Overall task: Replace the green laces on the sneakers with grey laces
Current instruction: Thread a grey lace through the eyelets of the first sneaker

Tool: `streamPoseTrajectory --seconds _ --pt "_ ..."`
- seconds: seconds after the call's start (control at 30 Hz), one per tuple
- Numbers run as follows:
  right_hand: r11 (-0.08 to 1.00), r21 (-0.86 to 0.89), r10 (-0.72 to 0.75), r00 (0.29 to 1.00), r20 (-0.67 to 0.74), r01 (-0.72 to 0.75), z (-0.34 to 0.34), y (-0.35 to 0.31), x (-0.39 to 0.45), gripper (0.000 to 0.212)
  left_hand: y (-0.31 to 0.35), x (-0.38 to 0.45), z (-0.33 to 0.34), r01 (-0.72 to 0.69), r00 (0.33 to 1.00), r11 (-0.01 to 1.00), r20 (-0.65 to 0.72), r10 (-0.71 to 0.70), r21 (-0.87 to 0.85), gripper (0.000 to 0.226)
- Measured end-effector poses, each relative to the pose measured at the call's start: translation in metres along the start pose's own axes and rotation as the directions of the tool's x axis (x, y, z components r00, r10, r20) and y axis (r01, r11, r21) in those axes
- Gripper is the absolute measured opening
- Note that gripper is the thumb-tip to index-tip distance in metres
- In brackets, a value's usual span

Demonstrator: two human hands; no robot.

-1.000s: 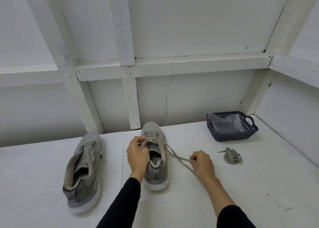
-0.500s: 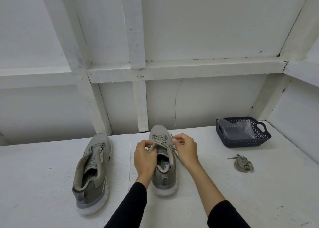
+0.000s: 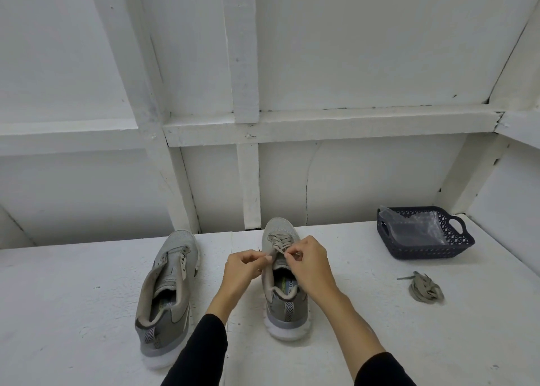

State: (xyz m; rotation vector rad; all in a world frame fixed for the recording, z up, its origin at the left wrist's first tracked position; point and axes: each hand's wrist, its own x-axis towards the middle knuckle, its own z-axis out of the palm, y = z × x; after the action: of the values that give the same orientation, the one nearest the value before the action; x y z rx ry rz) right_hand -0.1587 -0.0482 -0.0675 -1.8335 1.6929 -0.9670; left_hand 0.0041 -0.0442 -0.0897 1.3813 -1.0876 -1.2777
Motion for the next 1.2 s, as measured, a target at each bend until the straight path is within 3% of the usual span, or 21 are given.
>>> streamPoseTrajectory --seconds 0.17,0.7,1.0,1.13,1.2 --pt "0.992 -0.093 -0.082 0.993 0.088 0.090 0.002 0.002 -0.002 0.011 0.005 0.002 -0.009 0.075 0.991 0.995 0.120 -0.066 -0.071 0.017" --pt "0.889 -0.355 -0.261 0.956 0.133 0.291 0.002 -0.014 0.001 0.023 0.006 0.007 -0.017 0.041 0.977 0.998 0.213 -0.033 -0.036 0.017" --pt "0.929 -0.294 -0.196 0.972 0.128 0.226 0.010 -0.010 0.002 0.022 0.005 0.009 -0.016 0.009 0.979 1.000 0.205 -0.003 -0.026 0.017" --pt "0.953 -0.259 -0.153 0.988 0.034 0.157 0.011 -0.009 -0.002 0.014 0.009 0.008 -0.012 -0.022 0.986 0.997 0.165 0.010 0.070 0.016" --pt "0.965 -0.254 -0.079 0.997 -0.018 0.072 0.011 -0.007 -0.004 0.026 0.011 0.010 -0.012 0.009 0.987 0.993 0.158 -0.028 0.120 0.014"
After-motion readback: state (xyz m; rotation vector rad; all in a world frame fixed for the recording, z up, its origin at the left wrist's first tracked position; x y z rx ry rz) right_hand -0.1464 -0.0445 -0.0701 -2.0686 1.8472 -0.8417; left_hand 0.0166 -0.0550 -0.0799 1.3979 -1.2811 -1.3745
